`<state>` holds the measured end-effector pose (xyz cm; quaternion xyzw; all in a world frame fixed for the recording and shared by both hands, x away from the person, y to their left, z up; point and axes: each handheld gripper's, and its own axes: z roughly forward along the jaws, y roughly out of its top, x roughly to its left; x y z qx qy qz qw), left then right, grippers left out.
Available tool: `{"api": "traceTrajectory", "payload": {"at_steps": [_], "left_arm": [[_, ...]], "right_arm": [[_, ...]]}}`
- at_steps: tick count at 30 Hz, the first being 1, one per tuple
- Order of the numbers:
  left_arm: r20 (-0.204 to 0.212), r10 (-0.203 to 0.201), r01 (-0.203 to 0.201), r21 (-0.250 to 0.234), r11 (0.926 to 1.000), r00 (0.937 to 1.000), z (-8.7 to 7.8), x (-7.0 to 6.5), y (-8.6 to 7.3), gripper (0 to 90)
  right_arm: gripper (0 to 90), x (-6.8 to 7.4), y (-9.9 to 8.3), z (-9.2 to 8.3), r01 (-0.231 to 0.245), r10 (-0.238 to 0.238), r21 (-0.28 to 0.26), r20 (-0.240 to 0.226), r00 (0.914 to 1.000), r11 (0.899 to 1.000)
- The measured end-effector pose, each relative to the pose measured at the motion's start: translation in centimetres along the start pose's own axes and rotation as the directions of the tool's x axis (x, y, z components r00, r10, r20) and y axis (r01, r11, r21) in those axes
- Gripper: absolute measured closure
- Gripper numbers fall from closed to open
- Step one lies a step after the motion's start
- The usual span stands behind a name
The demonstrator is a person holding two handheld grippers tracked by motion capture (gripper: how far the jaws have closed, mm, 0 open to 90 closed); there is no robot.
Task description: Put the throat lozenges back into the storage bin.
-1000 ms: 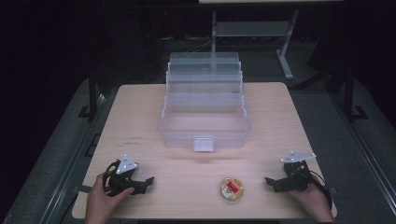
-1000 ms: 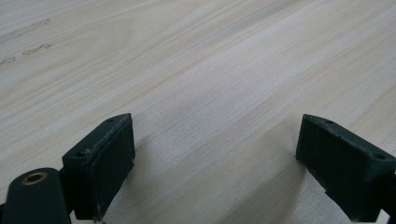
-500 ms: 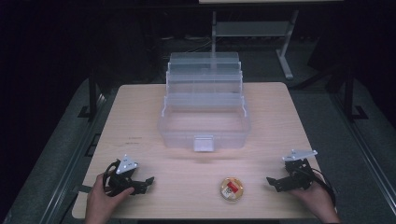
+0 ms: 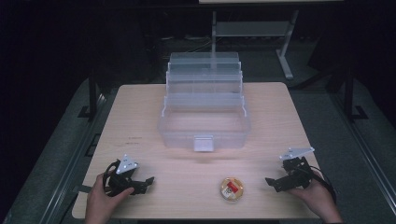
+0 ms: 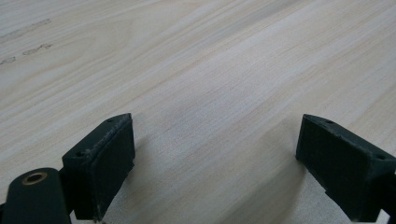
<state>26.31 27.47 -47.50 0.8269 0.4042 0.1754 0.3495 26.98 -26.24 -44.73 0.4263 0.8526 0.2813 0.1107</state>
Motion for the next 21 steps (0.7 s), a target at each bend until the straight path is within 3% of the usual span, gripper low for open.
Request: {"api": "traceTrajectory", "payload": {"at_steps": [21], "left_arm": [[0.001, -0.002, 0.002, -0.001, 1.0000, 1.0000, 0.0, 0.0, 0.0, 10.8]], "right_arm": [[0.0, 1.5, 1.3, -0.4, 0.045, -0.045, 0.018, -0.040, 0.9982, 0.999]]}}
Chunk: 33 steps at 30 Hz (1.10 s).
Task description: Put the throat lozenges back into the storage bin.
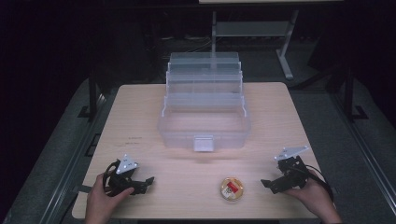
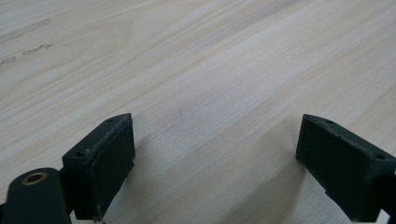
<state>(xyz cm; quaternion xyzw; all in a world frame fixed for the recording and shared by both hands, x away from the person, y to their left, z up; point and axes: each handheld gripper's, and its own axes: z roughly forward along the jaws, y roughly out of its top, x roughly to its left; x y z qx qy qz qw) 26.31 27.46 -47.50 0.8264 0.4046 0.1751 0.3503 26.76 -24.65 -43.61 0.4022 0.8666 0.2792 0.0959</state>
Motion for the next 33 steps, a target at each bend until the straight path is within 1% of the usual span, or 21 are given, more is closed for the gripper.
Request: {"api": "traceTrajectory", "payload": {"at_steps": [10, 14, 20, 33], "left_arm": [[-0.001, 0.001, -0.001, 0.001, 1.0000, 1.0000, 0.0, 0.0, 0.0, 10.7], [0.000, 0.001, -0.001, 0.001, 1.0000, 1.0000, 0.0, 0.0, 0.0, 10.8], [0.000, 0.001, -0.001, 0.000, 1.0000, 1.0000, 0.0, 0.0, 0.0, 10.7], [-0.001, 0.001, -0.001, 0.001, 1.0000, 1.0000, 0.0, 0.0, 0.0, 10.7]], "right_arm": [[0.0, 0.7, 0.5, -0.1, 0.028, -0.028, 0.007, -0.019, 0.9994, 1.000], [0.0, 1.0, 0.7, 0.0, 0.031, -0.030, 0.012, -0.024, 0.9993, 0.999], [0.0, 1.5, 1.1, 0.1, 0.051, -0.050, 0.015, -0.037, 0.9980, 0.999], [0.0, 2.5, 1.7, 0.3, 0.076, -0.075, 0.023, -0.058, 0.9955, 0.997]]}}
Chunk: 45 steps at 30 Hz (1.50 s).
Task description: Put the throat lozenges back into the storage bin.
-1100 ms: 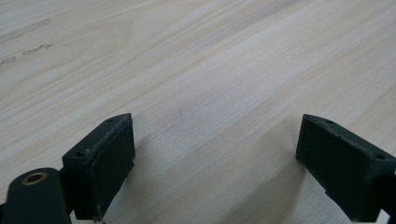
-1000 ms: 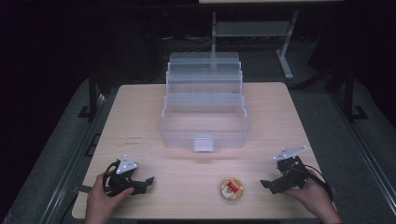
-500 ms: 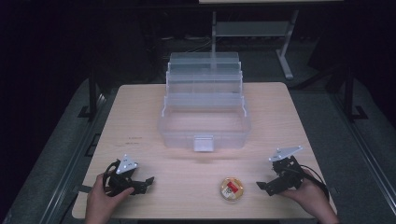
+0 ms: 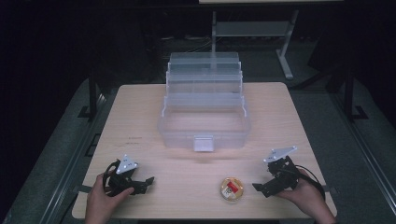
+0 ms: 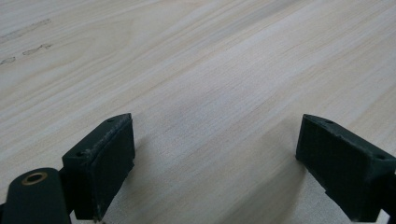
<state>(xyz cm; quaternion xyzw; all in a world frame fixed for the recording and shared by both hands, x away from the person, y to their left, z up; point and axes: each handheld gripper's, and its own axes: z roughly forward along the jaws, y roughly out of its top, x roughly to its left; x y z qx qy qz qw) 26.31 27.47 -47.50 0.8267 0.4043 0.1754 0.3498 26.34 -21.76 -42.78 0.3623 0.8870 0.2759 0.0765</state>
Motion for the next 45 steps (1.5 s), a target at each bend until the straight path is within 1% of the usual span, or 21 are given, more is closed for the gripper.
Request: {"api": "traceTrajectory", "payload": {"at_steps": [12, 18, 29, 35, 45], "left_arm": [[0.000, 0.000, 0.000, 0.000, 1.0000, 1.0000, 0.0, 0.0, 0.0, 10.8], [0.000, 0.000, 0.000, 0.000, 1.0000, 1.0000, 0.0, 0.0, 0.0, 10.8], [0.000, 0.000, 0.000, 0.000, 1.0000, 1.0000, 0.0, 0.0, 0.0, 10.8], [0.000, 0.000, 0.000, 0.000, 1.0000, 1.0000, 0.0, 0.0, 0.0, 10.8], [0.000, 0.000, 0.000, 0.000, 1.0000, 1.0000, 0.0, 0.0, 0.0, 10.8]], "right_arm": [[0.0, 0.9, 0.9, 0.4, 0.036, -0.036, 0.009, -0.020, 0.9992, 0.999], [0.0, 1.4, 1.5, 0.6, 0.053, -0.053, 0.012, -0.043, 0.9977, 0.999], [0.0, 2.1, 2.3, 1.0, 0.078, -0.077, 0.013, -0.063, 0.9950, 0.997], [0.0, 2.6, 2.9, 1.4, 0.103, -0.101, 0.015, -0.082, 0.9915, 0.995], [0.0, 3.5, 3.6, 2.0, 0.128, -0.125, 0.024, -0.099, 0.9872, 0.991]]}}
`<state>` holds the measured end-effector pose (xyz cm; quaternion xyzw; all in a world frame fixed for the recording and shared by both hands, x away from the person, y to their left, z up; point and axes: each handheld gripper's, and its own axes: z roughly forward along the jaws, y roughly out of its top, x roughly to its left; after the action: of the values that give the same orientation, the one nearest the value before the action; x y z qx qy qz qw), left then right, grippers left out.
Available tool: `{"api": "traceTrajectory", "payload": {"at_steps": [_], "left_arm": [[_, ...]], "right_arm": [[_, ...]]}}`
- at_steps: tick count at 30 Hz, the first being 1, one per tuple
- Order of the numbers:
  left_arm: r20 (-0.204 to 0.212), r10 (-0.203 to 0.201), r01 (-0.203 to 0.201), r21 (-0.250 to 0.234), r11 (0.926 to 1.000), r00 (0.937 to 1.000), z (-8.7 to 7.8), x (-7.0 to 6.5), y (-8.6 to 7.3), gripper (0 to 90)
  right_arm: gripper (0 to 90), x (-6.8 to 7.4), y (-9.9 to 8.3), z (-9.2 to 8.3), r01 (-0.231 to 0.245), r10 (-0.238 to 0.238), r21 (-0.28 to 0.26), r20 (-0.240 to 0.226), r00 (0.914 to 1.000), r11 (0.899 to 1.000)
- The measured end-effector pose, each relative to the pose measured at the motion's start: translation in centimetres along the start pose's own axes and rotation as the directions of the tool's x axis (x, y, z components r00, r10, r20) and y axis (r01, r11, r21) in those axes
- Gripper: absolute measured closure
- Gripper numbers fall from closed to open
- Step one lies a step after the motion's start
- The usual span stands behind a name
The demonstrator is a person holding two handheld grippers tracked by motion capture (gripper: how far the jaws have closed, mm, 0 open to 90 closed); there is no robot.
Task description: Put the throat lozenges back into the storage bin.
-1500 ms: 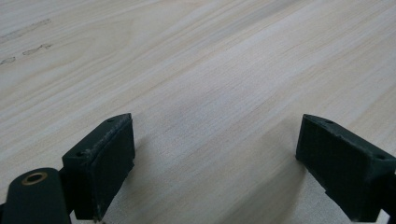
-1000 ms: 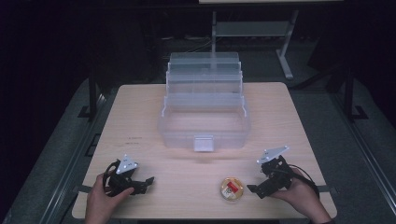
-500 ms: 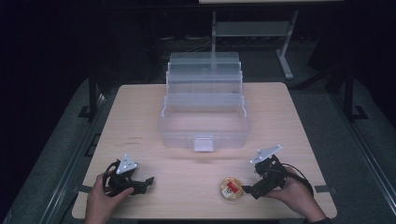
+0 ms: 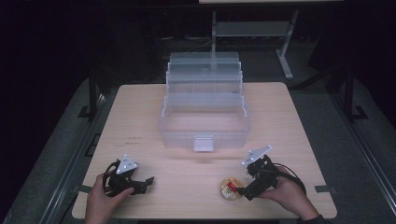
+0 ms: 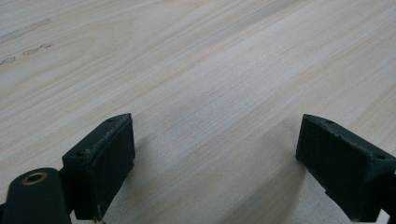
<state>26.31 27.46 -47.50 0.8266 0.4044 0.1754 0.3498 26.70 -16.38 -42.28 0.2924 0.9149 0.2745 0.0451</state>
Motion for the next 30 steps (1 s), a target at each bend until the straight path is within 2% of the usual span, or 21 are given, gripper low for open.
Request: {"api": "traceTrajectory", "payload": {"at_steps": [30], "left_arm": [[0.000, 0.000, 0.000, 0.000, 1.0000, 1.0000, 0.0, 0.0, 0.0, 10.8]], "right_arm": [[0.0, 1.8, 1.6, 3.0, 0.084, -0.082, 0.051, -0.044, 0.9957, 0.995]]}}
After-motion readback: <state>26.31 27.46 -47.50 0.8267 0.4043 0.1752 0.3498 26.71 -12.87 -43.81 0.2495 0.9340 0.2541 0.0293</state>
